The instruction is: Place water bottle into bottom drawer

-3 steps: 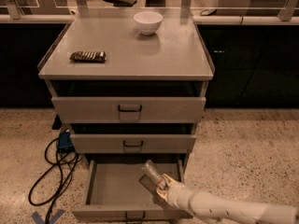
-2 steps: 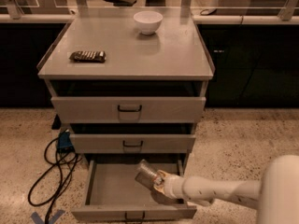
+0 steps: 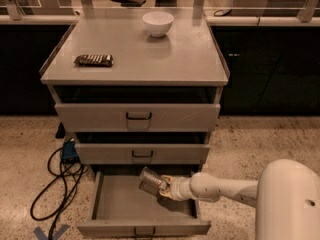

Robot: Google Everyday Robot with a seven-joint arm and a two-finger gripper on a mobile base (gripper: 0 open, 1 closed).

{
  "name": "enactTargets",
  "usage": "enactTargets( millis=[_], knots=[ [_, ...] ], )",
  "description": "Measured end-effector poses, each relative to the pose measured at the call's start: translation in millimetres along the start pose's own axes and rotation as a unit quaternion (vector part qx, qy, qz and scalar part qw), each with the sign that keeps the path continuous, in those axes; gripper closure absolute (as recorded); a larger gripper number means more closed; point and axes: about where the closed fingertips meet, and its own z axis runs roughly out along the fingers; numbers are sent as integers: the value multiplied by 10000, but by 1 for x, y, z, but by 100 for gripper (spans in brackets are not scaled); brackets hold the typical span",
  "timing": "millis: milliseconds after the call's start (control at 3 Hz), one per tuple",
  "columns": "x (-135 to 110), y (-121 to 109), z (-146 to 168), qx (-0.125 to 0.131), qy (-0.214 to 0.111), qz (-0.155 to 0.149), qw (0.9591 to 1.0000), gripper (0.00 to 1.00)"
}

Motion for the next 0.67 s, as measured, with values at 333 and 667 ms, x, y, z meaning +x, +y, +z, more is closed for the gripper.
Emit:
enactTargets(
  millis=[333,667],
  knots=[
    [8,3,6,-41,114,70,9999,100],
    [53,9,15,-50,343,462,9983,100]
  ],
)
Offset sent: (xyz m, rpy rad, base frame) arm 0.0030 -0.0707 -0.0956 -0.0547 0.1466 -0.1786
